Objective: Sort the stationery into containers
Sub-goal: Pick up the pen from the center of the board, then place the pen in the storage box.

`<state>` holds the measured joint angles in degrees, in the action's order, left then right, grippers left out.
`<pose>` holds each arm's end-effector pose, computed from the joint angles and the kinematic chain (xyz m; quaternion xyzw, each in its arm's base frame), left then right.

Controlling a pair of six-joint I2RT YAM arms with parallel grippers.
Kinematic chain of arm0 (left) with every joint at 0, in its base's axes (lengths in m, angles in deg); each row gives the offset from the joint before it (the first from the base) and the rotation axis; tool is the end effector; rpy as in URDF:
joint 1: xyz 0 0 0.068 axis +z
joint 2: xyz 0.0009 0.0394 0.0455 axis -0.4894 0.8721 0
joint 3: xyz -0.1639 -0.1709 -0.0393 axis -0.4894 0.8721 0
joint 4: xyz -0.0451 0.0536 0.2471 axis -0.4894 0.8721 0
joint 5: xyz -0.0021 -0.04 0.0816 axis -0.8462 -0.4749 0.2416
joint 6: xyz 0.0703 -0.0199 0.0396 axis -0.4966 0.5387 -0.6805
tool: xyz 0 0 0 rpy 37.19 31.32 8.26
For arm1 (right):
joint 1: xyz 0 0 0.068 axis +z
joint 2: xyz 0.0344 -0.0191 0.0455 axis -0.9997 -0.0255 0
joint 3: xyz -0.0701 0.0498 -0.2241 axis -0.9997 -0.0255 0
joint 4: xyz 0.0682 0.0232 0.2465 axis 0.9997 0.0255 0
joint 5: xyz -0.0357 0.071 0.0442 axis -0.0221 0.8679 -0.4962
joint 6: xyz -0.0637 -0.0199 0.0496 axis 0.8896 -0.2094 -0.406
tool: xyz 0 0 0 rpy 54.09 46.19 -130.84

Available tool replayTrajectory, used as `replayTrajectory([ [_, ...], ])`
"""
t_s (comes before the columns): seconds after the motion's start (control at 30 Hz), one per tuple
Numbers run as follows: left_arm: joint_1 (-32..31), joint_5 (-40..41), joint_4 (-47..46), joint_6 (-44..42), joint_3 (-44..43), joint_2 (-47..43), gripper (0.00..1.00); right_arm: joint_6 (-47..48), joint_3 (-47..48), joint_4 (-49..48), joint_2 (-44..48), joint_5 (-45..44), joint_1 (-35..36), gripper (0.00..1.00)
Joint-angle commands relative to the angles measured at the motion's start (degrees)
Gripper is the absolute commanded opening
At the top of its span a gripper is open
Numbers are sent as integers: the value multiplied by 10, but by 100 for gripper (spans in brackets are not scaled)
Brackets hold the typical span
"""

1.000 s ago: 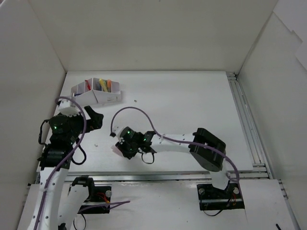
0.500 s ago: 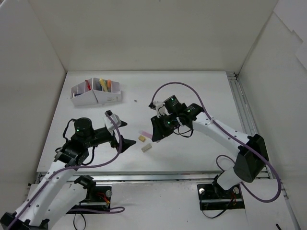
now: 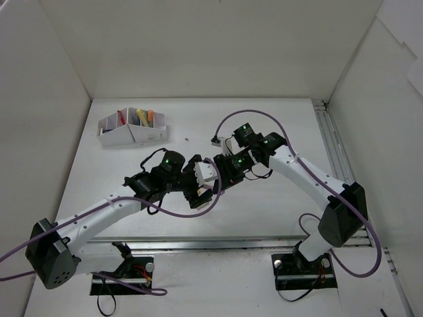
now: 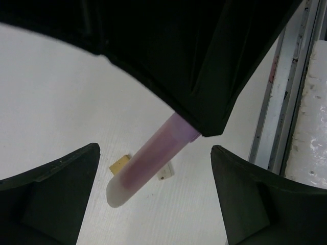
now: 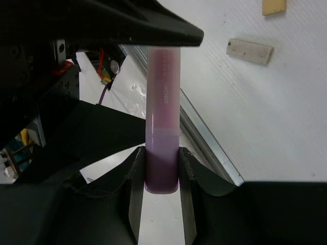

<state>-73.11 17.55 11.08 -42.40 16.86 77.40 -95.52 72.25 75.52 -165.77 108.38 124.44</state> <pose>0.1931 -0.2323 0.2531 0.5259 0.6632 -0.3181 0.4271 0.2473 0.2438 0.2555 -0.3230 0.8110 0.4645 0.1490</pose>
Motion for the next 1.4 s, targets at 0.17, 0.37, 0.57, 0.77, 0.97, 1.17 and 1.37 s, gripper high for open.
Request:
replayTrajectory([
  [0.17,-22,17,-38,-38,-66,36,62,-2,51,15,-32,52,-13,7],
  [0.37,-22,11,-38,-54,-78,51,9,-1,79,15,-45,52,-13,9],
  [0.57,-22,43,-64,-64,-77,48,0,-10,103,12,-39,-24,-25,36],
  [0.77,32,52,-102,-40,-62,48,0,-44,112,-21,0,-189,-66,98],
  [0.97,142,78,-173,28,-59,54,0,-96,34,-119,85,-313,-115,98],
  [1.17,265,153,-279,136,-102,102,0,-95,-43,-162,158,-367,-157,98],
  [1.37,353,187,-314,217,-235,248,0,-72,-81,-192,186,-383,-179,98],
])
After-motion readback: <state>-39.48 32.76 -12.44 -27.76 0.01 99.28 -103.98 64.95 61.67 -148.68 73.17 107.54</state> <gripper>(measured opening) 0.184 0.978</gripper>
